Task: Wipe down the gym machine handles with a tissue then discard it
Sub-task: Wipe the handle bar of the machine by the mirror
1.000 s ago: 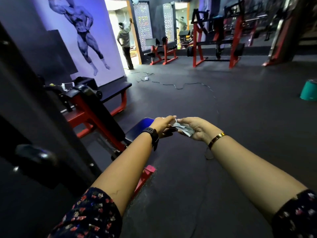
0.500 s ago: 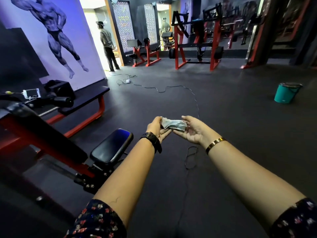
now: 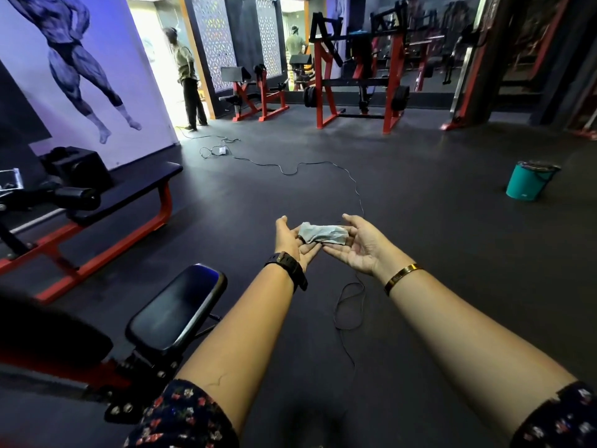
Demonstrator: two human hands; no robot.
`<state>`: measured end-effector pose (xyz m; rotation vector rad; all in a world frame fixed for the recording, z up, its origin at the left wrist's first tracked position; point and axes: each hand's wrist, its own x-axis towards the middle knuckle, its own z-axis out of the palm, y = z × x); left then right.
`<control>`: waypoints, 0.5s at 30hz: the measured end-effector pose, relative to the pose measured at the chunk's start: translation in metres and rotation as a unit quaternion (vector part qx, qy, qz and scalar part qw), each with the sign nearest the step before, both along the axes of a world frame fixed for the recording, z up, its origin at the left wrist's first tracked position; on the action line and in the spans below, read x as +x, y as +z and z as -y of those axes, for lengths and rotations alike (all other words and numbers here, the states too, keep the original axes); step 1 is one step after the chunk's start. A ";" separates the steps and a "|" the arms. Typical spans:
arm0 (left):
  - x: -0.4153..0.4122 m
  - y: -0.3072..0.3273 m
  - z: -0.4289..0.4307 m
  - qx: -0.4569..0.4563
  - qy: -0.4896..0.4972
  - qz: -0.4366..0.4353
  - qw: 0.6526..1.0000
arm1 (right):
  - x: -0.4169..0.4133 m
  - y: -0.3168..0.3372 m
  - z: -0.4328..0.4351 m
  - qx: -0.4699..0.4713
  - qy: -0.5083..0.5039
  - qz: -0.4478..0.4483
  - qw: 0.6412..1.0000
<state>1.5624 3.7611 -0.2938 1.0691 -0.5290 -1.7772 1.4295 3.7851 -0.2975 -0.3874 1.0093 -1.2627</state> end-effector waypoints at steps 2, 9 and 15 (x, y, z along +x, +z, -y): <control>-0.004 -0.002 0.037 -0.001 -0.001 -0.006 1.000 | -0.002 0.000 0.037 0.002 -0.005 -0.004 1.000; -0.006 0.002 0.158 0.002 -0.011 -0.009 1.000 | -0.004 0.006 0.155 0.008 -0.014 -0.008 1.000; -0.013 -0.004 0.232 0.014 -0.014 -0.005 1.000 | -0.012 -0.001 0.228 0.016 -0.012 -0.014 1.000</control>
